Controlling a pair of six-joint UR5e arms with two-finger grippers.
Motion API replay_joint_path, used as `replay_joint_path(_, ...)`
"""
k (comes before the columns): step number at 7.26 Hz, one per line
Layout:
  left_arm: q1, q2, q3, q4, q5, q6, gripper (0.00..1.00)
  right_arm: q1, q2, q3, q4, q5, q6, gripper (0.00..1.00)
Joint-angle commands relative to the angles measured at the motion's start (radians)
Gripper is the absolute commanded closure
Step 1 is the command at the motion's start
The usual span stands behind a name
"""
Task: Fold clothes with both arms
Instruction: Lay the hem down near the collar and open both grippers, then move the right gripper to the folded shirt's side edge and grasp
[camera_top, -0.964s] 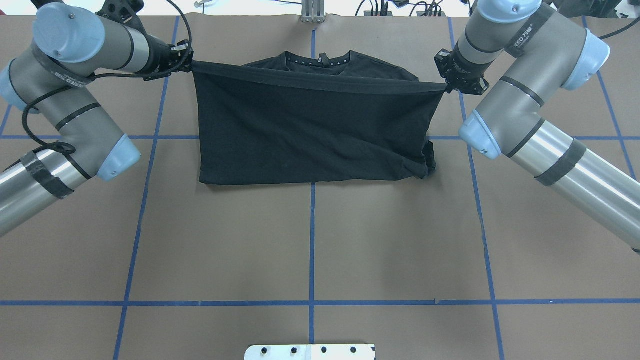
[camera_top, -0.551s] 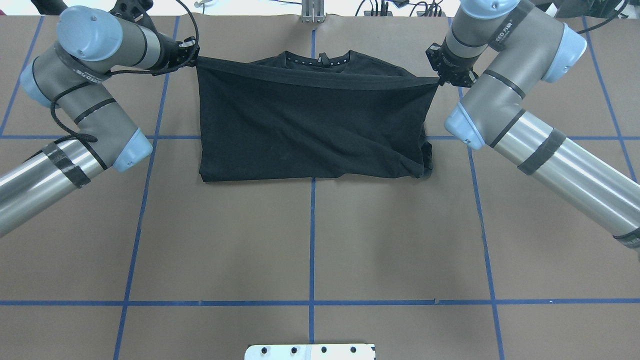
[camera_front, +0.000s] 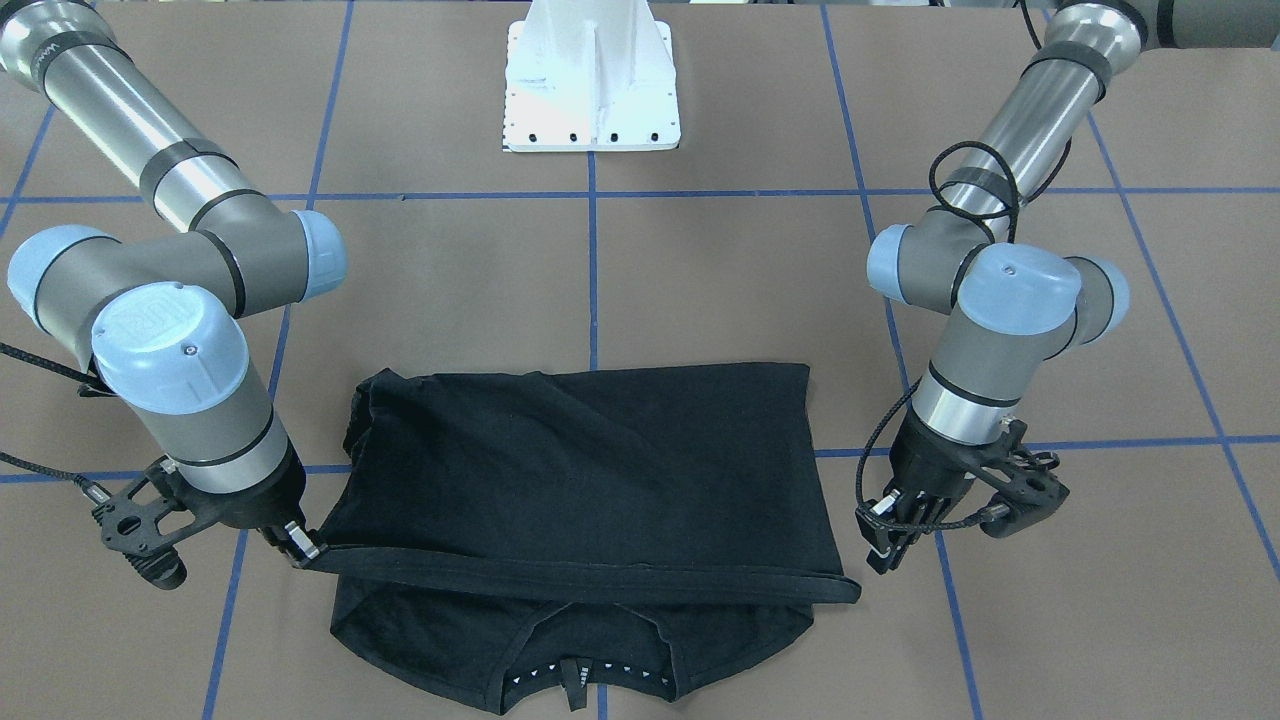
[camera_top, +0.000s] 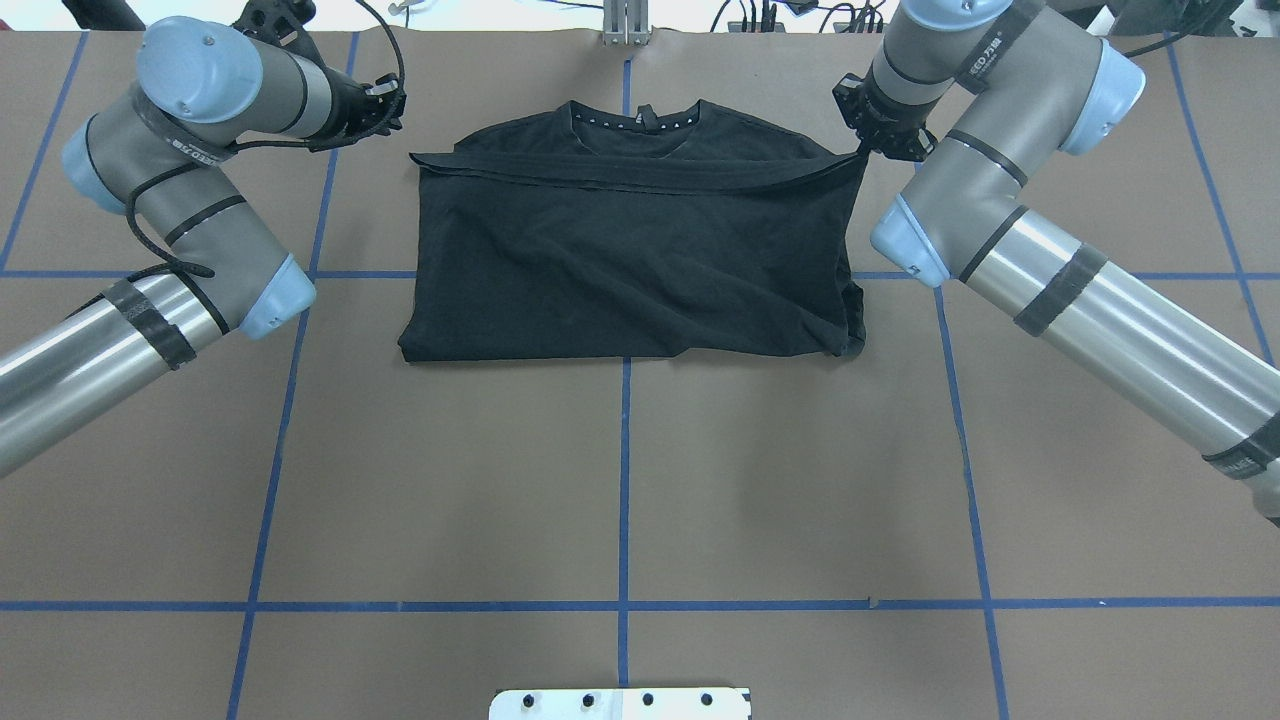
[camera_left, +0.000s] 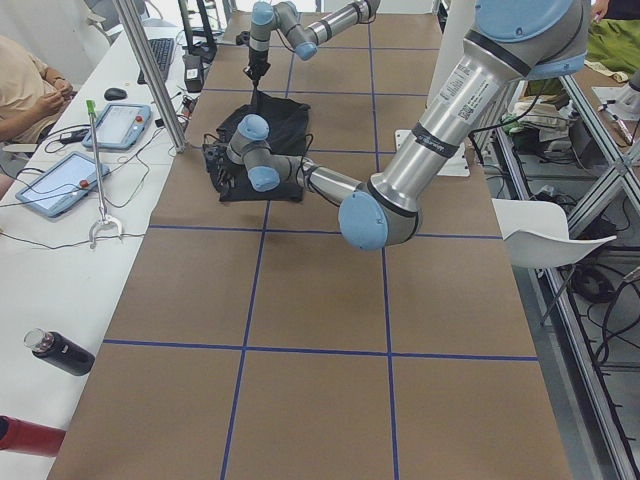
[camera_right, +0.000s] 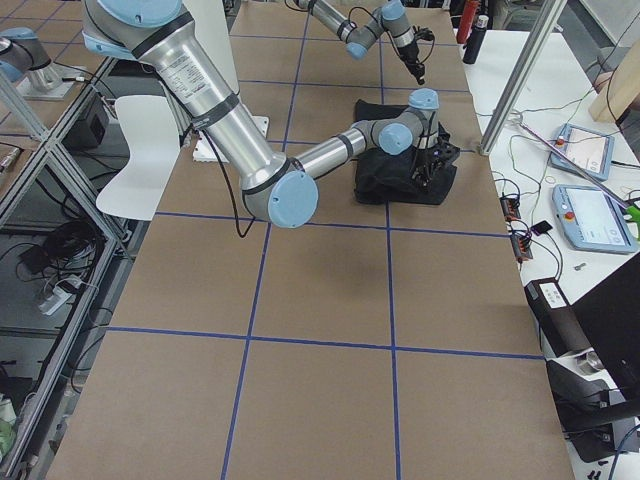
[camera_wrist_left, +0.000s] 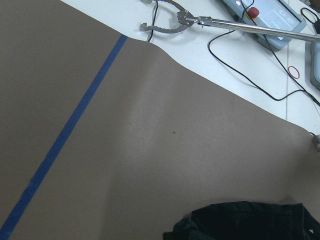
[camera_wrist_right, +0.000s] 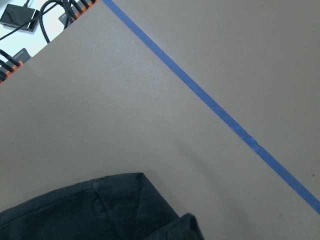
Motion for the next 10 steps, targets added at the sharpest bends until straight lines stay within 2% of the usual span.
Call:
replay_joint_path(1, 0.000, -0.002, -0.004, -0.003, 0.003, -0.001, 0.53, 0.001, 0.021, 0.005, 0.006, 0.003, 0.014, 0.19)
replay_joint_path(2, 0.000, -0.002, -0.015, -0.003, 0.003, -0.005, 0.53, 0.003, 0.010, 0.048, 0.007, 0.013, 0.023, 0.17)
replay_joint_path(3, -0.002, -0.002, -0.024, 0.001, 0.003, -0.005, 0.53, -0.017, -0.048, 0.138, 0.007, 0.012, 0.046, 0.15)
replay_joint_path(4, -0.002, 0.003, -0.029, 0.003, 0.003, -0.005, 0.52, -0.066, -0.194, 0.307, 0.007, 0.001, 0.087, 0.15)
replay_joint_path(5, -0.003, 0.006, -0.033, 0.003, 0.003, -0.005, 0.52, -0.104, -0.291, 0.426, 0.027, -0.013, 0.136, 0.13)
replay_joint_path(6, -0.003, 0.010, -0.044, 0.006, 0.003, -0.005, 0.53, -0.170, -0.368, 0.489, 0.071, -0.077, 0.210, 0.12)
replay_joint_path(8, -0.003, 0.013, -0.044, 0.004, 0.004, -0.002, 0.52, -0.277, -0.419, 0.476, 0.206, -0.180, 0.265, 0.10)
replay_joint_path(10, -0.003, 0.015, -0.044, 0.004, 0.006, 0.000, 0.53, -0.296, -0.415, 0.426, 0.226, -0.189, 0.276, 0.10)
